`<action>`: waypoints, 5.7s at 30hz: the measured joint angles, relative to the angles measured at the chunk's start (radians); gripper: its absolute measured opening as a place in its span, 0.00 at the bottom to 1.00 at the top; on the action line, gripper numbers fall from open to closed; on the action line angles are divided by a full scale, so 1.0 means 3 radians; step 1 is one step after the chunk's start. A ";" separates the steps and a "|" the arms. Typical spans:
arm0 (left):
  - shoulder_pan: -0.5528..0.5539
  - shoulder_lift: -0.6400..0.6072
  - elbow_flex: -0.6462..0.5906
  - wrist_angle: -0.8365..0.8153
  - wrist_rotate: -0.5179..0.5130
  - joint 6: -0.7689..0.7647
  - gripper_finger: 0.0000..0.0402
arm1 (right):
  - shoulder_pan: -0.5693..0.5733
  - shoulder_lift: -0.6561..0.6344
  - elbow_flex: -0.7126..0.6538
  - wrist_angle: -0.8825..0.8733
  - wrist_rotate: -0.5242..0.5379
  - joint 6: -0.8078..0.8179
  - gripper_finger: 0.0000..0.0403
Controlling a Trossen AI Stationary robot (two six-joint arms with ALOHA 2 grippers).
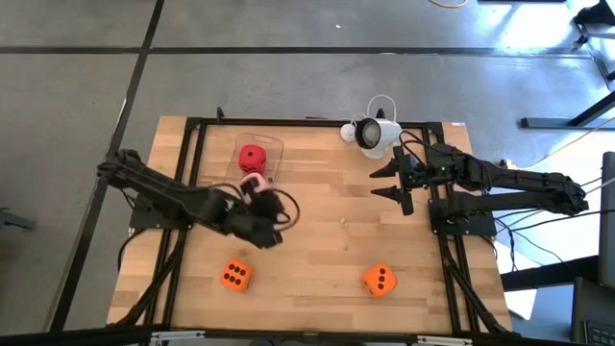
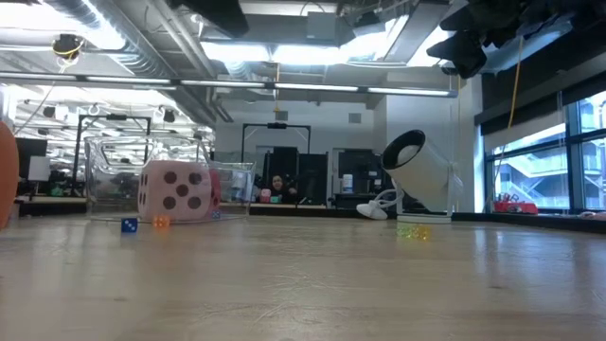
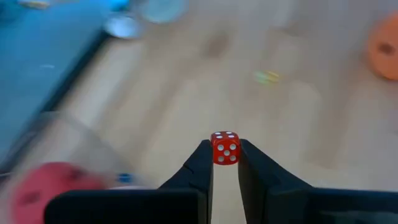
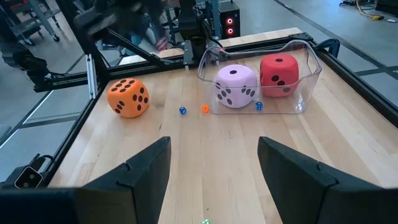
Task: Pick & Place Dice
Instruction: Put the small red die into the transparent bin
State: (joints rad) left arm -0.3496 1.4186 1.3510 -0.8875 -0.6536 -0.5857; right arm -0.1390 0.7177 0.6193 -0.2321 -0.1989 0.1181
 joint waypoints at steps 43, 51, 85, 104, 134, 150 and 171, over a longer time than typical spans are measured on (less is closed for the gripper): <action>0.1268 -0.0122 -0.1067 -0.0130 -0.0775 -0.0476 0.25 | 0.0000 0.0000 0.0000 0.0000 -0.0010 -0.0074 0.60; 0.1284 -0.0122 -0.1067 -0.0130 -0.0831 -0.0478 0.30 | 0.0000 0.0000 0.0000 0.0000 -0.0010 -0.0074 0.60; 0.1284 -0.0120 -0.1066 0.0397 -0.0724 -0.1219 0.31 | 0.0000 0.0000 0.0000 0.0000 0.0001 -0.0081 0.60; 0.1597 0.0312 -0.1064 0.0324 -0.0751 -0.1928 0.30 | 0.0000 0.0024 0.0000 0.0000 0.0001 -0.0084 0.60; 0.1945 0.0460 -0.1064 0.0228 -0.0809 -0.1904 0.28 | -0.0004 0.0385 0.0000 0.0161 0.0079 -0.0155 0.60; 0.1999 0.0776 -0.1058 0.0262 -0.0666 -0.1913 0.28 | -0.0004 0.0385 0.0000 0.0175 0.0087 -0.0084 0.60; 0.1972 0.0773 -0.1063 0.0254 -0.0628 -0.1870 0.26 | -0.0004 0.0385 0.0000 0.0175 0.0078 -0.0085 0.60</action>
State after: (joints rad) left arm 0.2419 1.6506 1.0321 -0.8112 -0.8418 -1.1467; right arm -0.1402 0.8333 0.6193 -0.1795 -0.1757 0.0925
